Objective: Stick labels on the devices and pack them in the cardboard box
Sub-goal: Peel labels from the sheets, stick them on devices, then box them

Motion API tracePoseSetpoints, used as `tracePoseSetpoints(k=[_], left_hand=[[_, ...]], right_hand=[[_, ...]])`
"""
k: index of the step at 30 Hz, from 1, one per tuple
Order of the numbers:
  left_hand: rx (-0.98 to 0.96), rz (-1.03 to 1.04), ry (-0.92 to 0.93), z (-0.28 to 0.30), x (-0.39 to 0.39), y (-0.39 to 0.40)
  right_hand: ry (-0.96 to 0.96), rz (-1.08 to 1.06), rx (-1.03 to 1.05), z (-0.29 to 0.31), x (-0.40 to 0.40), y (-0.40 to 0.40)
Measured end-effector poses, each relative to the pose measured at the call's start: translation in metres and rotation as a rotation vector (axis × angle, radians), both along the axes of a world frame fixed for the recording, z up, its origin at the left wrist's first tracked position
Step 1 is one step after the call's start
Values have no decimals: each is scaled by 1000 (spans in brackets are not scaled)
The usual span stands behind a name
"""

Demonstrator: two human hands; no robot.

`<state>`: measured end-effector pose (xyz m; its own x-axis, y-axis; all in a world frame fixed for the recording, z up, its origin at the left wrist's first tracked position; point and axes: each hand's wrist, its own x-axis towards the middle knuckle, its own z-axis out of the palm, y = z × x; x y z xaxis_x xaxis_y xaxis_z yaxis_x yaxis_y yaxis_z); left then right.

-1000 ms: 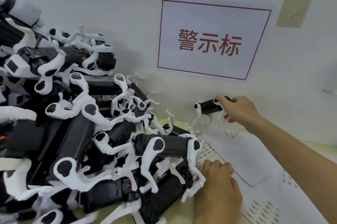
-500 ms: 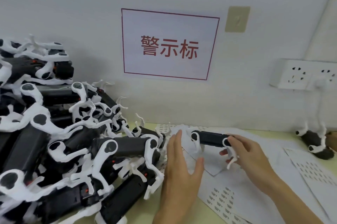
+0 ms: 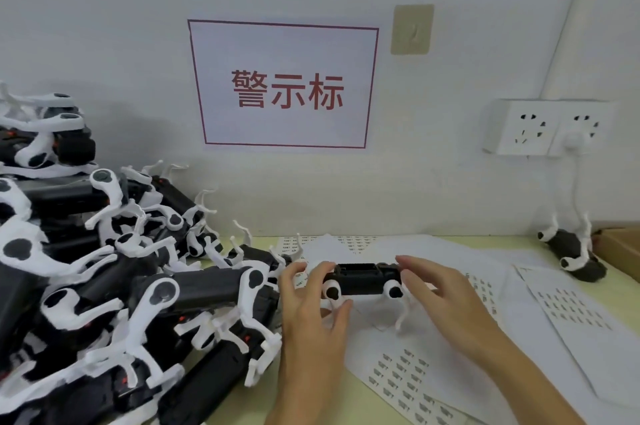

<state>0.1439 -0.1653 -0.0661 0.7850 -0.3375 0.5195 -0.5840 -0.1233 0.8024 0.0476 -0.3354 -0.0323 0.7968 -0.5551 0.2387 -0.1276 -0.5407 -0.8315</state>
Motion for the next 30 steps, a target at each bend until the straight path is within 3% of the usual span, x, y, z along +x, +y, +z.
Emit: tracePoseSetpoints(k=[4,8,11,16,20,26,30], left_hand=[[18,10,-58,-3,2,0],[69,22,-122,-5,-1,-2],[73,54,-182,-7,-3,-5],[108,81,-235,-4,-8,-1],[80,109,-242,-1,-9,1],[51,148,-241,1,-11,4],[34,161,-360,9,-21,2]], right_hand=[[79,-297,-97,4,-24,-15],[346,-551,-90,-4,-64,-25],[443,-547,-71,-13,-81,-20],[513,-470,-212,-17,-80,-7],[421,-472,-34,-14,-82,-10],[49,-501,275,-9,-90,-13],[-84,-430,352,-7,-93,-13]])
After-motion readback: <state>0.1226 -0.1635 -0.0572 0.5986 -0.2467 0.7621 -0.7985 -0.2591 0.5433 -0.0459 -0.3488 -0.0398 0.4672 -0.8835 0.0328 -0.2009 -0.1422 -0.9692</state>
